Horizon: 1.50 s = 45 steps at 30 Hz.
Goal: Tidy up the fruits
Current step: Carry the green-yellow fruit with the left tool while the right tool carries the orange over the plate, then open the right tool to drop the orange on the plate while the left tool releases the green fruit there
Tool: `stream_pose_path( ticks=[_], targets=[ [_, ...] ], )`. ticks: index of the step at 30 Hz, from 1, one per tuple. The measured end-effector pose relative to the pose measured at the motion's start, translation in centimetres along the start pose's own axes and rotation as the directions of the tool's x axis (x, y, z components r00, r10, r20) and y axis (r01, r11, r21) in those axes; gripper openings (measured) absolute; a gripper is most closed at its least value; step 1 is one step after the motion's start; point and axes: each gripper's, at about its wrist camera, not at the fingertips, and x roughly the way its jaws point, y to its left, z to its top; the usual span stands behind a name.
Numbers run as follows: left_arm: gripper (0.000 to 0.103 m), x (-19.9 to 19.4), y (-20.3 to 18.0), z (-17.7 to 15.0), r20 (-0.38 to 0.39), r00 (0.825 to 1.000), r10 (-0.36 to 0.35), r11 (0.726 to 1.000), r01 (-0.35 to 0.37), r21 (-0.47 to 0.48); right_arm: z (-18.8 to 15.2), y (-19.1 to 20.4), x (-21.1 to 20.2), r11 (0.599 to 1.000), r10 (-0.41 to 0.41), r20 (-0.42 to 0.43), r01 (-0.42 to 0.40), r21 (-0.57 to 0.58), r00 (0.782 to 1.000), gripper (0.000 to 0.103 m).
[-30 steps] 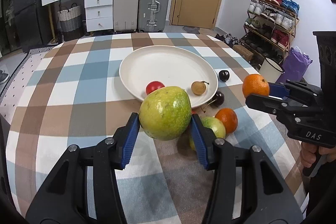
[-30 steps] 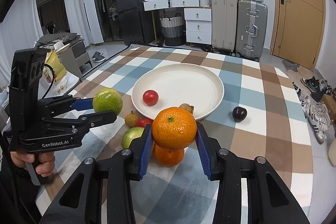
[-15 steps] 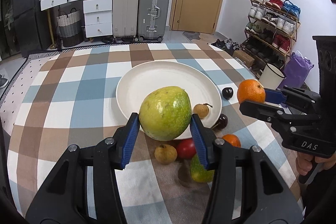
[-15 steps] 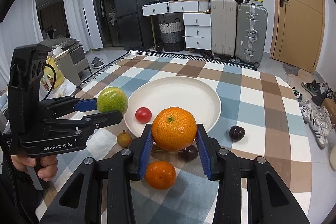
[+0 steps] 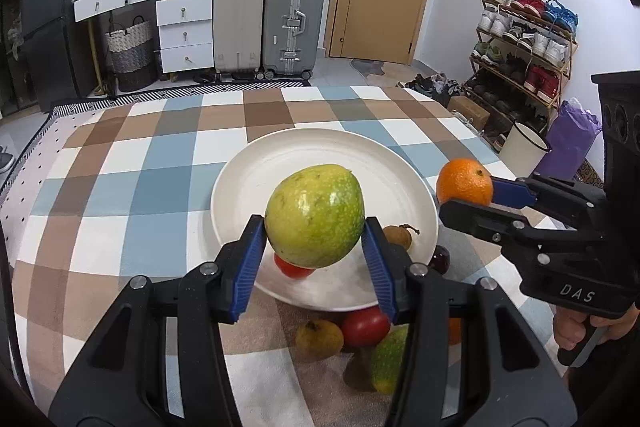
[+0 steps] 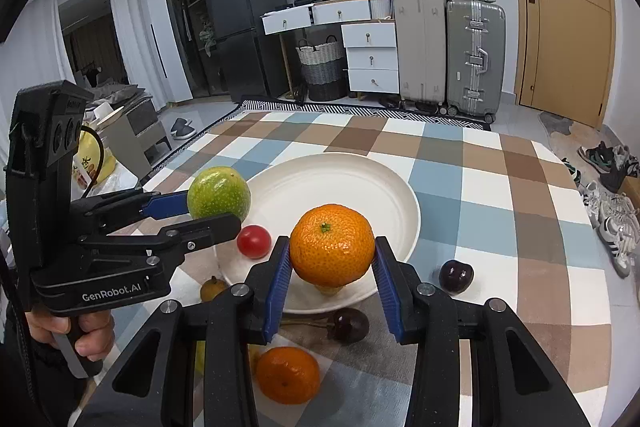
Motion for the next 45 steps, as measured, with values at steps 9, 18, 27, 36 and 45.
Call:
stream_pose_path(
  ticks=[9,18,27,36,45],
  targets=[
    [0.047,2.1,0.2,-0.5,-0.027,1.000,0.008,1.000,-0.009,-0.010,-0.2,-1.4,2.3,0.999,-0.007,-0.014,0.007,0.042,1.000,0.041],
    [0.047,2.6,0.1,-0.7,-0.029,1.000,0.010,1.000,-0.010,-0.003,-0.2,-2.2,4.1,0.995,-0.043,-0.035,0.046,0.090,0.998,0.041],
    [0.047,2.7,-0.3,-0.7,-0.028,1.000,0.001,1.000,-0.001,0.003,-0.2,-2.4,4.5,0.993,-0.047,-0.040,0.051,0.108,0.998,0.041],
    [0.047,2.7,-0.4,-0.8,-0.028,1.000,0.005,1.000,-0.005,0.006,-0.2,-2.7,2.8,0.991,-0.069,0.008,0.067,0.116,0.998,0.048],
    [0.075,1.3,0.0,-0.7,-0.005,1.000,0.017,1.000,-0.017,-0.018,-1.0,-3.6,1.3,0.989,-0.048,0.026,0.044,0.138,0.998,0.073]
  ],
)
